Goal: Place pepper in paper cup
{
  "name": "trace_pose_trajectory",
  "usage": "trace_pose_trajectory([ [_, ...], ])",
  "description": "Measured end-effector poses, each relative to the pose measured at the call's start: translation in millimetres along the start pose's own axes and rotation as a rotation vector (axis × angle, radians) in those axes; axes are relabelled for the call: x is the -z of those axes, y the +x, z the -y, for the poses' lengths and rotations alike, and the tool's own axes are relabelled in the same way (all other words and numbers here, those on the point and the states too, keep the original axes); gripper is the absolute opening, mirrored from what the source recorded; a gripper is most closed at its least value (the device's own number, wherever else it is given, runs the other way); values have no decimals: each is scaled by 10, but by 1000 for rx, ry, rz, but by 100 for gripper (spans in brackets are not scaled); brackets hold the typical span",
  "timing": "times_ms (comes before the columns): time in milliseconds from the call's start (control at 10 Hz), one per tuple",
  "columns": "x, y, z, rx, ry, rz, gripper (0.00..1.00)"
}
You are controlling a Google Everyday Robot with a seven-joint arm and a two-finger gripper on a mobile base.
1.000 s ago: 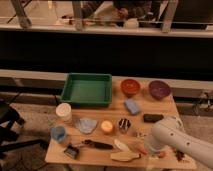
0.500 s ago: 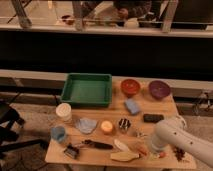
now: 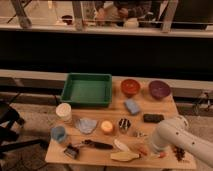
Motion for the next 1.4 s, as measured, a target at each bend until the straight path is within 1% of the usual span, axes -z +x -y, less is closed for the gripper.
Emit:
trace_pose_trajectory([
  [100, -6, -6, -2, 6, -2, 1, 56],
  [300, -30, -10, -10, 17, -9, 2, 53],
  [400, -41, -8, -16, 22, -14, 1, 48],
  [600, -64, -2, -23, 29, -22, 0, 46],
  [700, -78, -3, -19, 33, -26, -2, 42],
  [900, -92, 3, -24, 41, -30, -3, 22],
  [1000, -91, 2, -22, 43, -30, -2, 15],
  [1100, -90, 5, -25, 45, -30, -2, 5],
  [1200, -80, 8, -23, 46, -26, -3, 3],
  [1400, -10, 14, 1, 37, -8, 2, 2],
])
